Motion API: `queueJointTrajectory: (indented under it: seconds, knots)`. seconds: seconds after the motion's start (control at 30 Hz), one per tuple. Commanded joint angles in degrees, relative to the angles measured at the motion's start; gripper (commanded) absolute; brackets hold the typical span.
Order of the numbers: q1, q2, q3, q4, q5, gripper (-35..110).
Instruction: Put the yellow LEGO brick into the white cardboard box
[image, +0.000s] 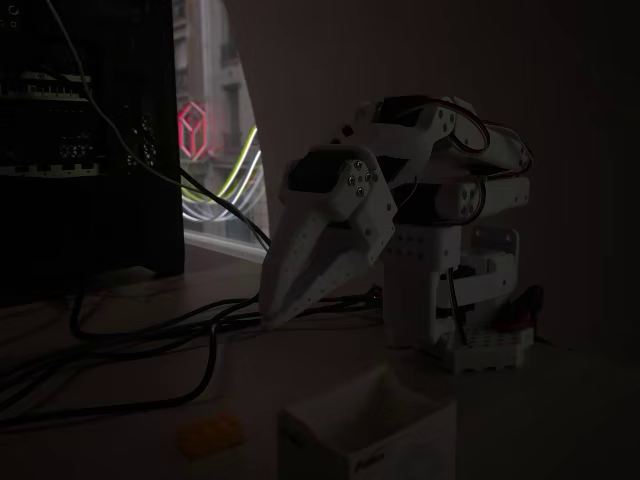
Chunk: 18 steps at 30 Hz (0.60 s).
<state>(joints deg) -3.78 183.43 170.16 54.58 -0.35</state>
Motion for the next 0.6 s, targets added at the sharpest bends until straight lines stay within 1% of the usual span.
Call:
queueJointTrajectory:
  seconds: [0.0, 0.57]
  knots:
    - [0.5, 1.1, -1.6, -0.2, -0.3, -9]
    - [0.9, 1.1, -1.6, -0.2, 0.2, -9]
